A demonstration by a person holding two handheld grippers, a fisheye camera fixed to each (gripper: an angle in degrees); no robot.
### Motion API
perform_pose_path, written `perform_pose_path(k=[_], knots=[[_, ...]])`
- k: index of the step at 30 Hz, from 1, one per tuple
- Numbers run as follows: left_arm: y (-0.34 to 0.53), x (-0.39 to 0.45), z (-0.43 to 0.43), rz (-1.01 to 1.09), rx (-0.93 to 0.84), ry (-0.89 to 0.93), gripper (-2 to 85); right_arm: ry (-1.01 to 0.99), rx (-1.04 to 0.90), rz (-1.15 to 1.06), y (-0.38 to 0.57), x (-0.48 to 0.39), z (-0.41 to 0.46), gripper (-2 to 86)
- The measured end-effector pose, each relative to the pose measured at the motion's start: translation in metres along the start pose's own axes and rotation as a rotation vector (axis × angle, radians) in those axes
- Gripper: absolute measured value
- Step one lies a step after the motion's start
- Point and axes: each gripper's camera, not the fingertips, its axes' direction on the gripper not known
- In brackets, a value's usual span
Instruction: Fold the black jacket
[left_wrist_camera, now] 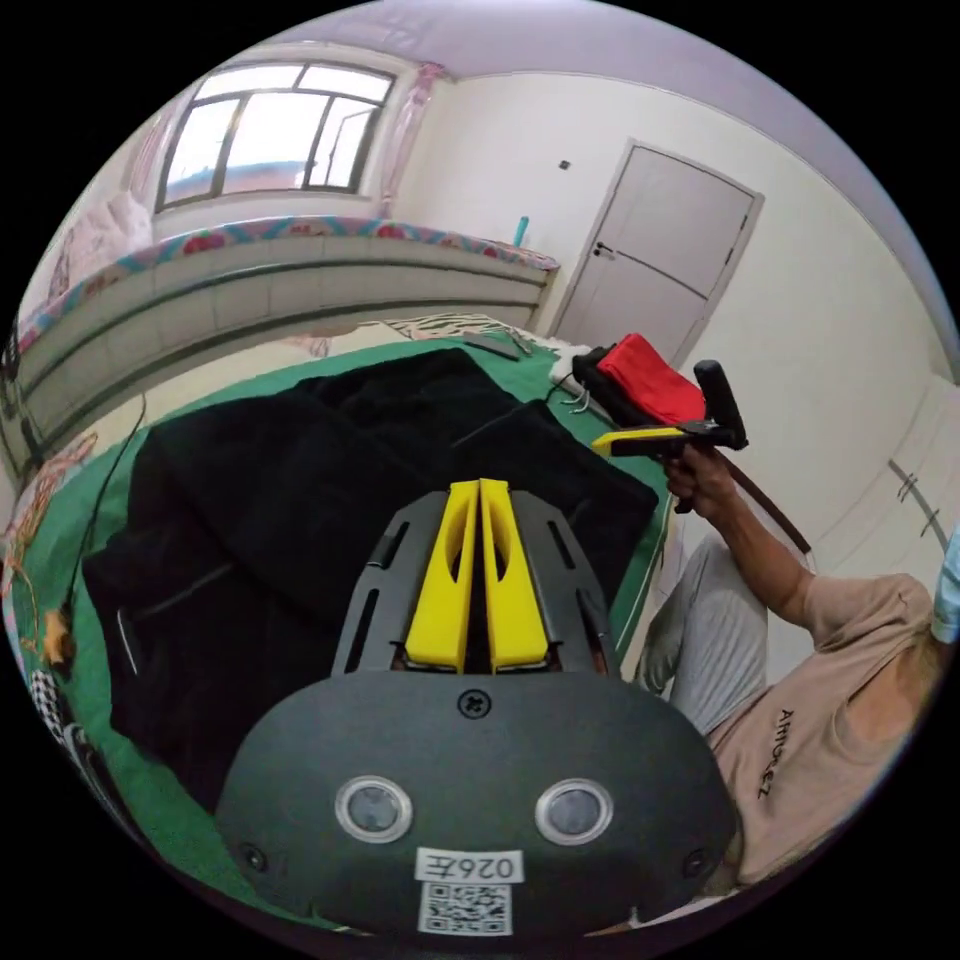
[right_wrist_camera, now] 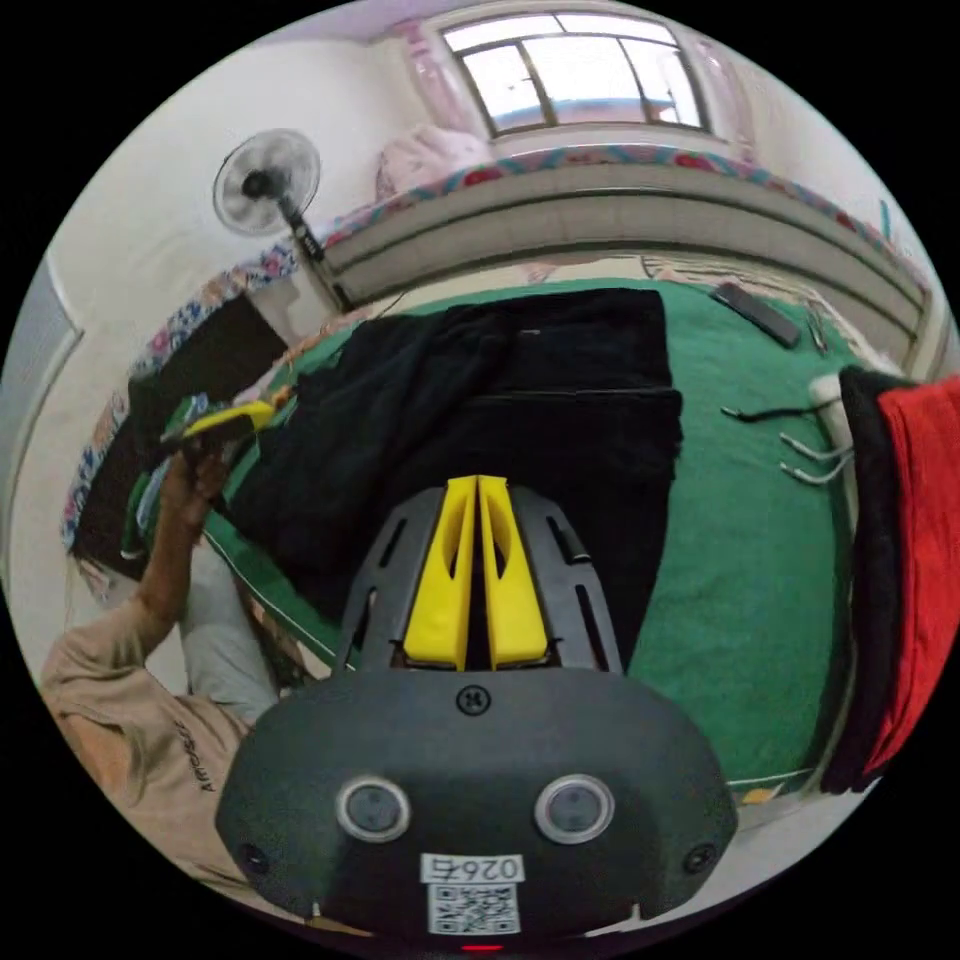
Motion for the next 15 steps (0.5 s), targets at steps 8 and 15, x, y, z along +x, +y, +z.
perform_pose_path(k=[8,15], knots=[[-0.091,0.083,0.172,0.087,-0.148,0.114,-0.6,0.069,0.020,0.291,0.017,0.120,-0.042,2.1],[-0.154,0.120,0.325,0.018,-0.357,0.050,5.7,-0.113,-0.096,0.370,0.020,0.175,-0.008,10.6]])
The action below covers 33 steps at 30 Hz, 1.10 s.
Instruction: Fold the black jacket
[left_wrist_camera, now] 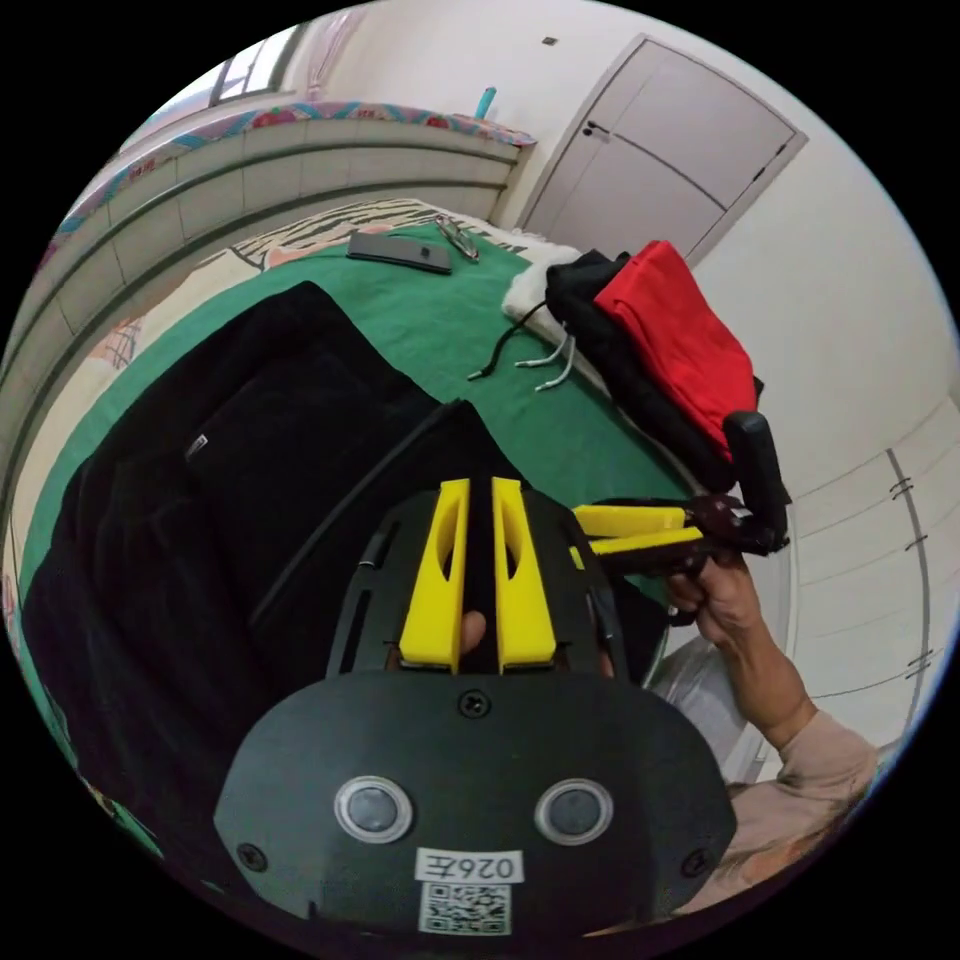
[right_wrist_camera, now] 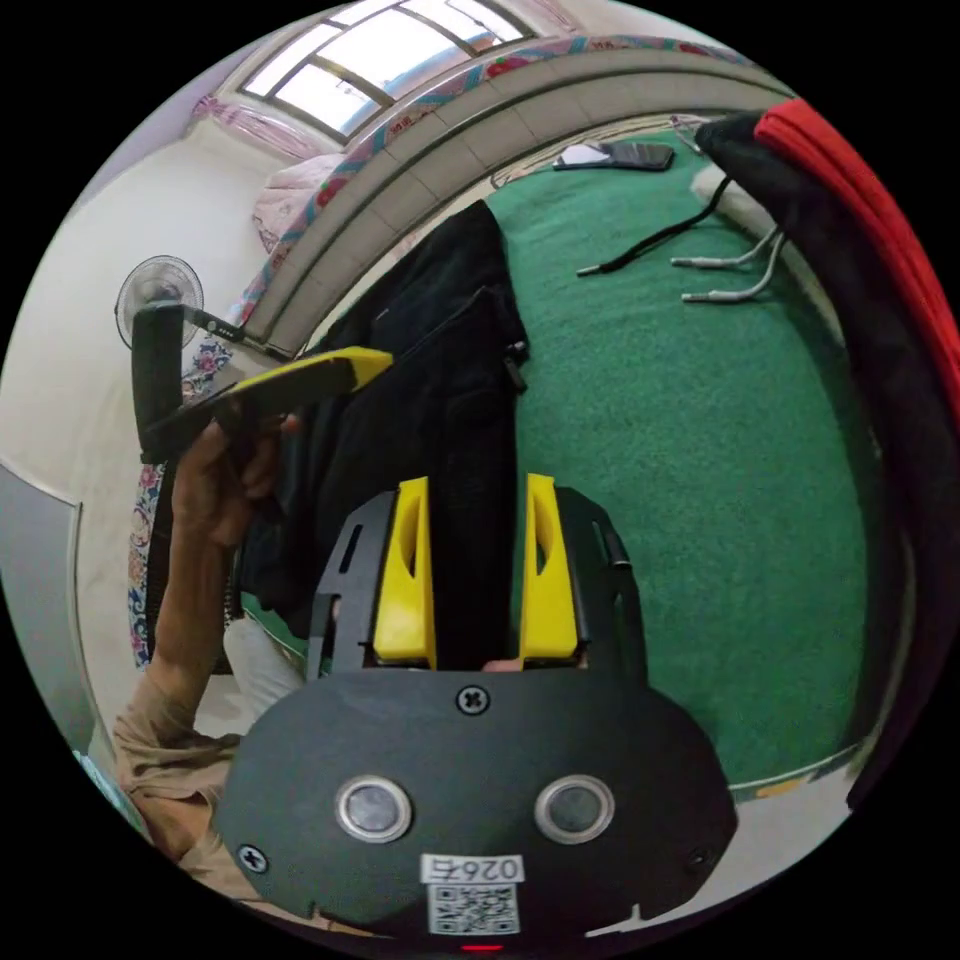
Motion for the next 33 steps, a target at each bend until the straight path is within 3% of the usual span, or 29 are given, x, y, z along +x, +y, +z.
perform_pose_path(k=[3,7,10,14,19,21,26,28,33], knots=[[-0.024,0.003,0.026,0.009,-0.002,-0.086,11.1,-0.017,0.034,-0.027,0.001,0.003,0.002,11.5],[-0.042,0.002,0.057,-0.012,-0.076,-0.002,20.4,0.024,0.043,-0.048,0.002,-0.004,0.006,11.5],[-0.051,0.011,0.066,0.014,-0.117,-0.016,22.2,0.043,0.035,-0.030,0.002,-0.008,0.009,8.4],[-0.066,0.020,0.071,0.031,-0.194,-0.040,23.5,-0.214,-0.035,-0.051,0.002,-0.013,0.026,2.3],[-0.081,0.025,0.076,0.006,-0.257,-0.052,25.8,-0.100,0.000,-0.176,0.011,-0.055,0.033,1.1],[-0.082,0.028,0.076,-0.001,-0.257,-0.086,24.8,-0.028,0.010,-0.239,0.016,-0.080,0.040,0.9],[-0.078,0.030,0.059,0.010,-0.245,-0.310,12.6,0.252,0.015,-0.422,0.036,-0.148,0.071,0.6],[-0.078,0.027,0.042,0.047,-0.245,-0.417,7.5,0.243,0.011,-0.427,0.040,-0.157,0.079,0.5],[-0.071,-0.017,-0.031,-0.060,-0.151,-0.178,6.4,0.005,0.045,-0.343,0.044,-0.158,0.083,0.4]])
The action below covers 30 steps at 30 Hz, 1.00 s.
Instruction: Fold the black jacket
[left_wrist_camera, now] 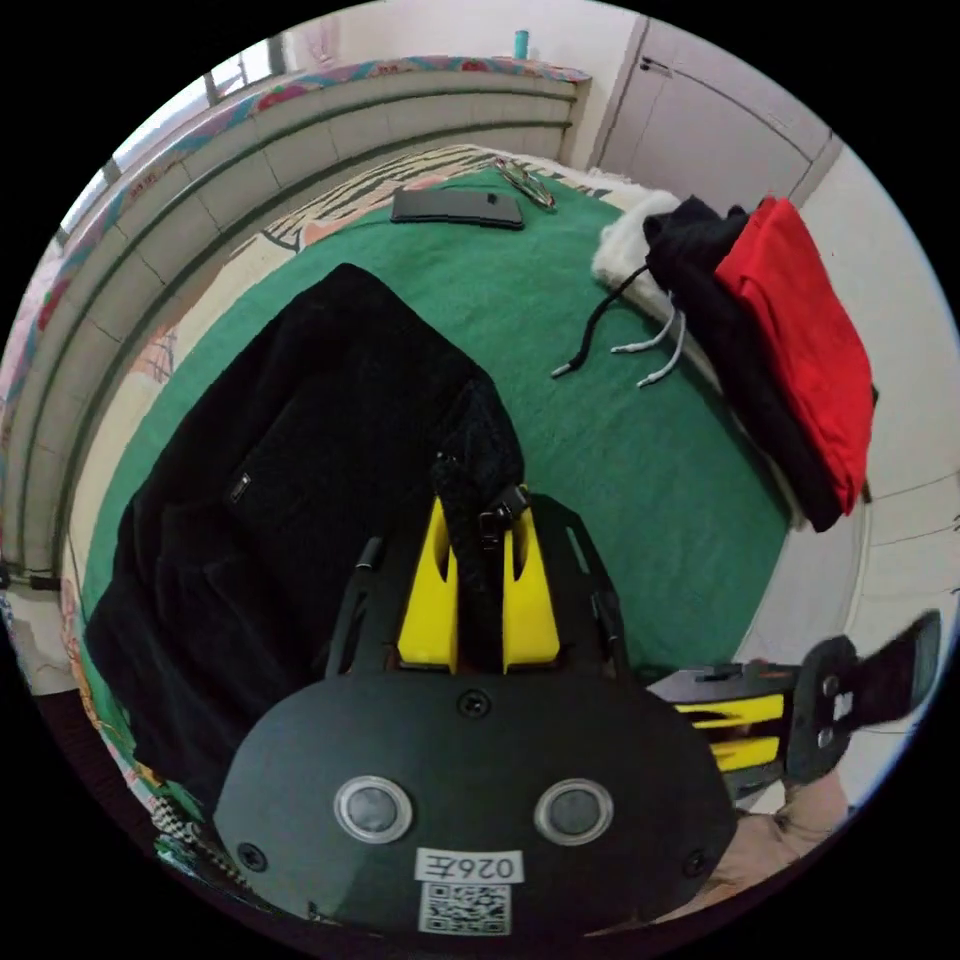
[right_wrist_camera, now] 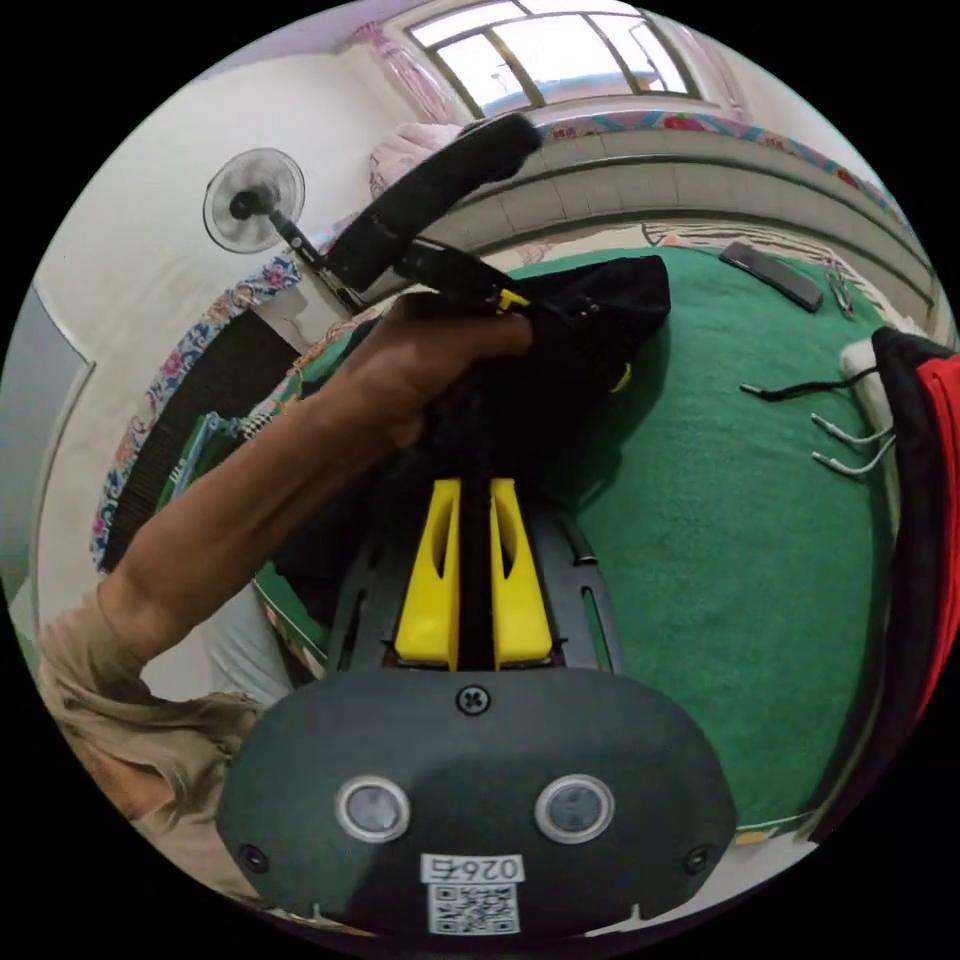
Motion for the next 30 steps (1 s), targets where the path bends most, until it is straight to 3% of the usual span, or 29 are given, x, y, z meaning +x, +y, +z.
perform_pose_path(k=[4,7,16,20,24,27,30], knots=[[0.040,-0.078,-0.095,-0.094,0.199,0.298,6.4,-0.238,0.143,-0.022,-0.001,-0.030,-0.001,0.9],[0.091,-0.138,-0.173,-0.142,0.351,0.425,6.4,-0.343,0.214,-0.128,-0.009,-0.085,0.012,1.5],[0.306,-0.316,-0.365,-0.265,0.646,0.380,6.4,-0.548,0.075,-0.385,-0.049,-0.291,0.151,1.4],[0.396,-0.397,-0.367,-0.413,0.663,0.373,6.5,-0.544,-0.129,-0.374,-0.049,-0.368,0.275,0.9],[0.486,-0.475,-0.297,-0.676,0.561,0.458,6.5,-0.510,-0.384,-0.266,-0.031,-0.400,0.398,0.5],[0.518,-0.506,-0.285,-0.756,0.681,0.775,6.3,-0.517,-0.440,-0.216,-0.016,-0.408,0.446,0.8],[0.494,-0.487,-0.341,-0.621,0.555,0.475,6.5,-0.537,-0.420,-0.207,-0.014,-0.422,0.457,1.1]])
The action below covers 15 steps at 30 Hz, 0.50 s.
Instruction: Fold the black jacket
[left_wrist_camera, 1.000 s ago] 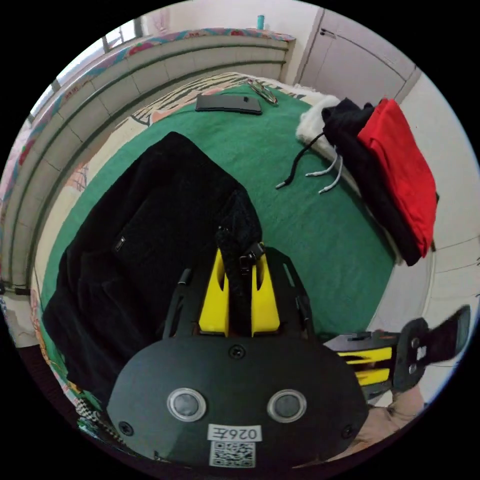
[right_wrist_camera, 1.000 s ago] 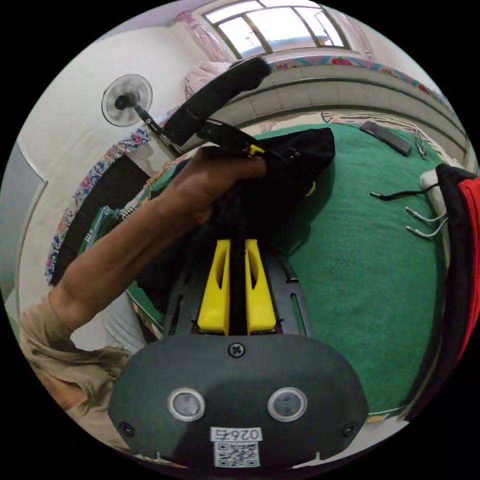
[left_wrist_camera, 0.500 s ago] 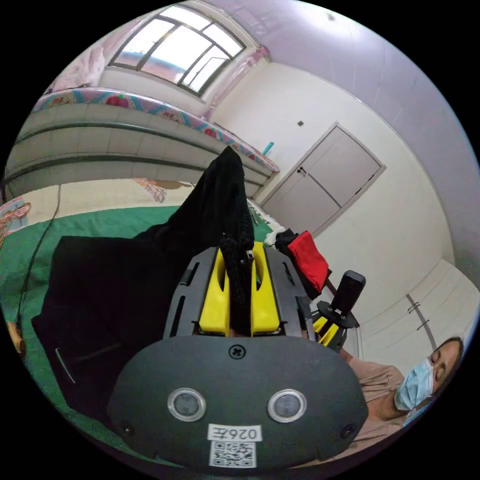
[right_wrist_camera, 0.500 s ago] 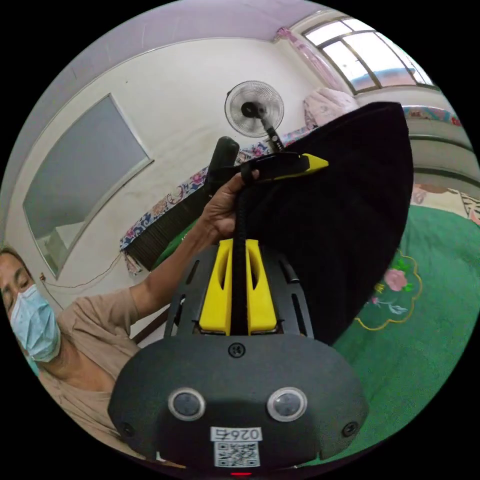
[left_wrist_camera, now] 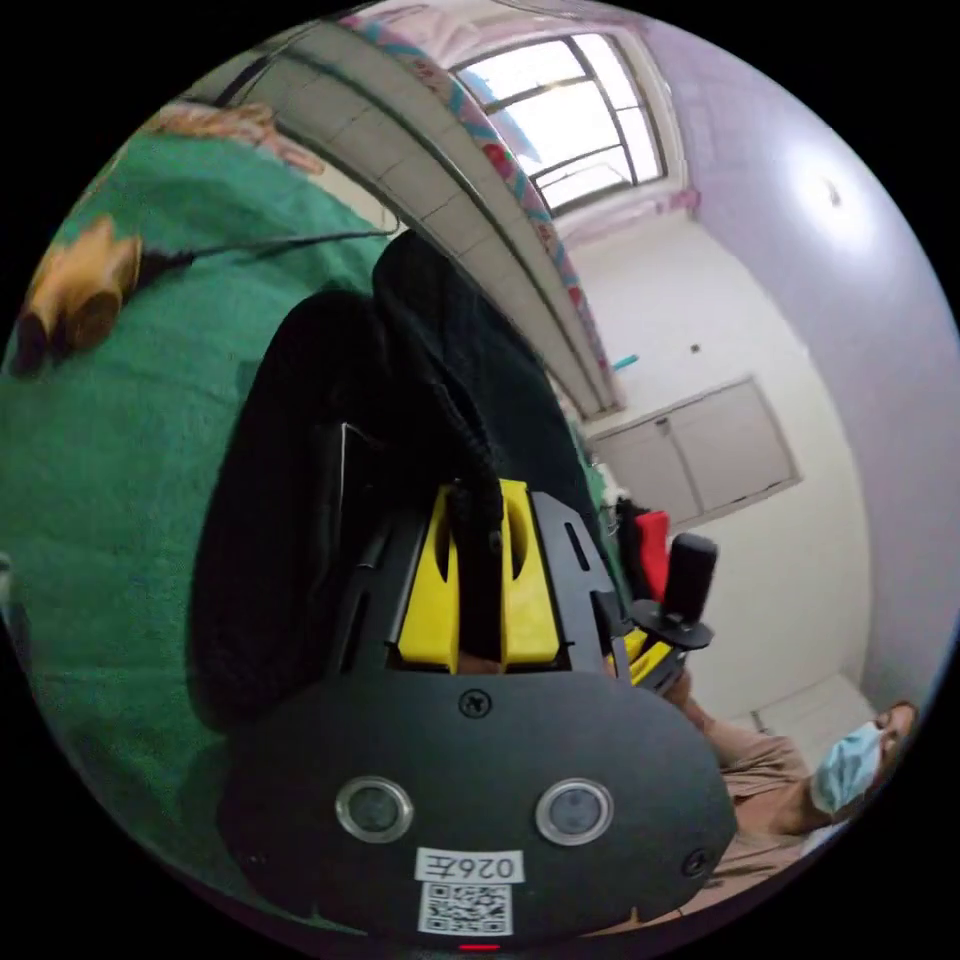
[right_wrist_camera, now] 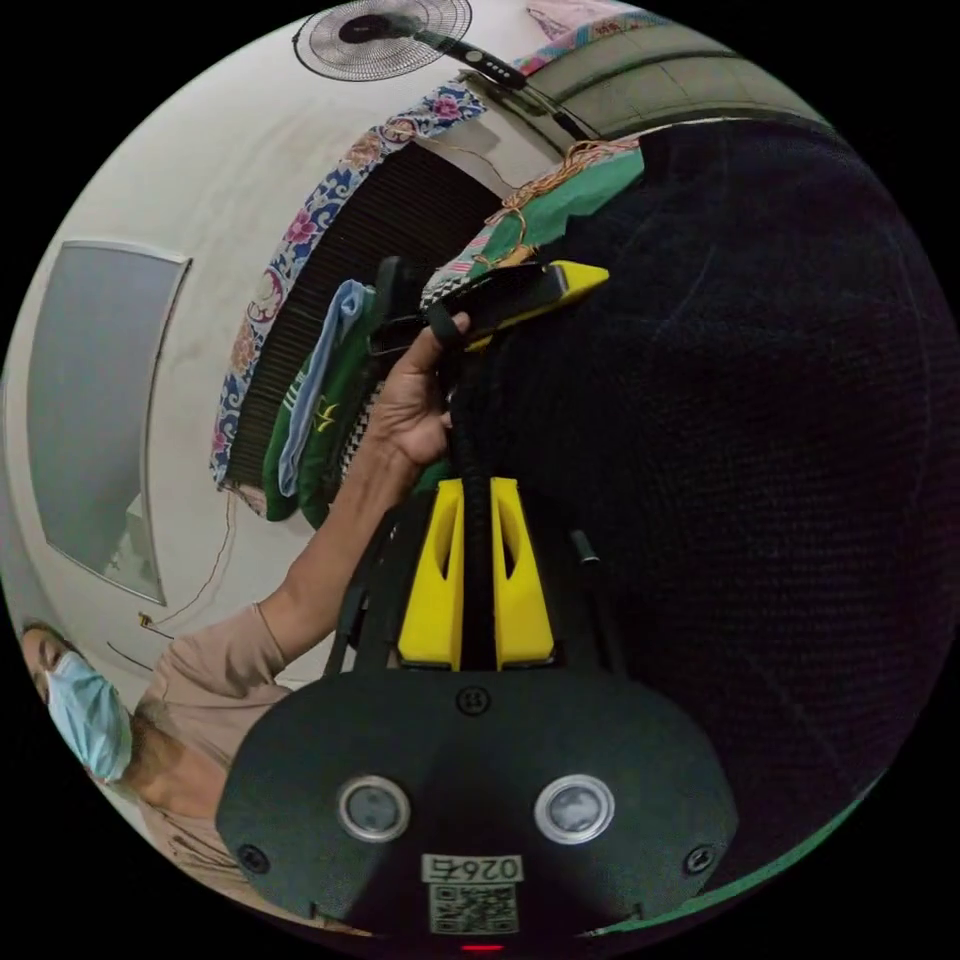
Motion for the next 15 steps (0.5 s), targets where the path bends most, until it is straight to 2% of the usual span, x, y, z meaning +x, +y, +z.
perform_pose_path(k=[3,6,9,11,13,15], knots=[[-0.003,0.039,-0.029,0.085,0.061,-0.083,6.5,0.041,0.045,0.025,-0.003,-0.022,0.023,0.8],[0.006,0.054,-0.063,0.074,0.163,-0.077,6.6,0.078,0.095,0.026,-0.008,-0.050,0.047,0.6],[0.009,0.050,-0.080,-0.011,0.127,-0.112,6.9,0.247,0.013,-0.080,-0.019,-0.073,0.091,2.2],[0.012,0.042,-0.084,-0.078,0.068,-0.140,6.5,0.404,-0.116,-0.091,-0.028,-0.078,0.134,3.6],[0.022,0.053,-0.115,-0.128,0.152,-0.263,2.2,0.464,-0.122,-0.152,-0.026,-0.096,0.143,3.8],[0.027,0.085,-0.145,-0.045,0.253,-0.300,-0.1,0.490,-0.089,-0.277,-0.016,-0.128,0.138,3.6]])
